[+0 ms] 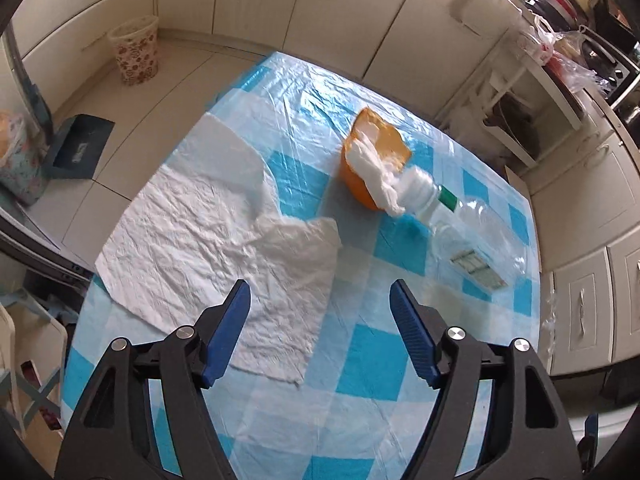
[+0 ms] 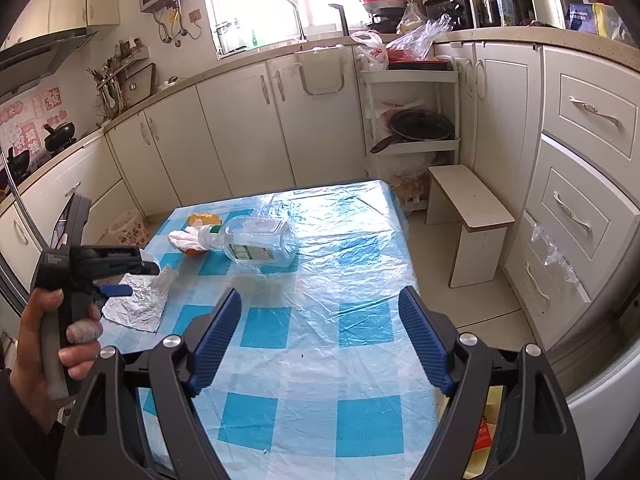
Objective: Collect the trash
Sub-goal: 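Grasp the orange peel wrapped in white tissue with the left gripper, then lower the peel onto the table and open the left gripper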
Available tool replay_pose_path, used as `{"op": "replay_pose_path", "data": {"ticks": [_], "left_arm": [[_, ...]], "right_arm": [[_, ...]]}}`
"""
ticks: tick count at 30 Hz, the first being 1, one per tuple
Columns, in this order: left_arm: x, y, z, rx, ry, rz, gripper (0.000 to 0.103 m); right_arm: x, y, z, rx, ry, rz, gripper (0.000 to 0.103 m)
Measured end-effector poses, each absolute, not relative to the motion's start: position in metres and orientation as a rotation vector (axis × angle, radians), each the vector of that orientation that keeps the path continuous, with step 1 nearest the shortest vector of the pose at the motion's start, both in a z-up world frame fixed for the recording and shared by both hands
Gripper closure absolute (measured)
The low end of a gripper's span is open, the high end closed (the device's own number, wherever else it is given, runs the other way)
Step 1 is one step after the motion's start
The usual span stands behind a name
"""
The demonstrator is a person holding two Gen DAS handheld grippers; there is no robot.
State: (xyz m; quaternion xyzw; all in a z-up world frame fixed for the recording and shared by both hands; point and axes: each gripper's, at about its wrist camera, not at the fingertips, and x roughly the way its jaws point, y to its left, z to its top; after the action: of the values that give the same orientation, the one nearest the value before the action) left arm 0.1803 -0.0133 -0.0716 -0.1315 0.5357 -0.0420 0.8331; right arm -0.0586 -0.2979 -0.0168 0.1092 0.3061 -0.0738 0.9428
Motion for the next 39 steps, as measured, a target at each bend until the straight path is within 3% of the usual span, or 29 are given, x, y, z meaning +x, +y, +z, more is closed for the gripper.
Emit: {"op": "replay_pose_path", "data": {"ticks": [16, 17, 21, 22, 39], "left_arm": [[0.273, -0.042, -0.087, -0.081, 1.084, 0.043, 0.031], [0.274, -0.045, -0.088, -0.066, 1.087, 0.035, 0.034], [0.273, -0.05, -0.098, -0.059, 1.14, -0.022, 0.09], [0.272, -0.052, -0.101, -0.054, 1.152, -0.038, 0.095], [0.128, -0.056, -0.078, 0.019, 1.269, -0.444, 0.098]], "right_arm": [[-0.043, -0.305, -0.028, 0.265, 0.678, -0.113, 0.025], [-0.043, -0.305, -0.029, 0.267, 0.68, -0.112, 0.025], [-0.042, -0.306, -0.028, 0.275, 0.682, -0.104, 0.025], [-0.042, -0.307, -0.027, 0.278, 0.68, -0.103, 0.025], [-0.053, -0.301, -0.021, 0.307, 0.684, -0.056, 0.024]]}}
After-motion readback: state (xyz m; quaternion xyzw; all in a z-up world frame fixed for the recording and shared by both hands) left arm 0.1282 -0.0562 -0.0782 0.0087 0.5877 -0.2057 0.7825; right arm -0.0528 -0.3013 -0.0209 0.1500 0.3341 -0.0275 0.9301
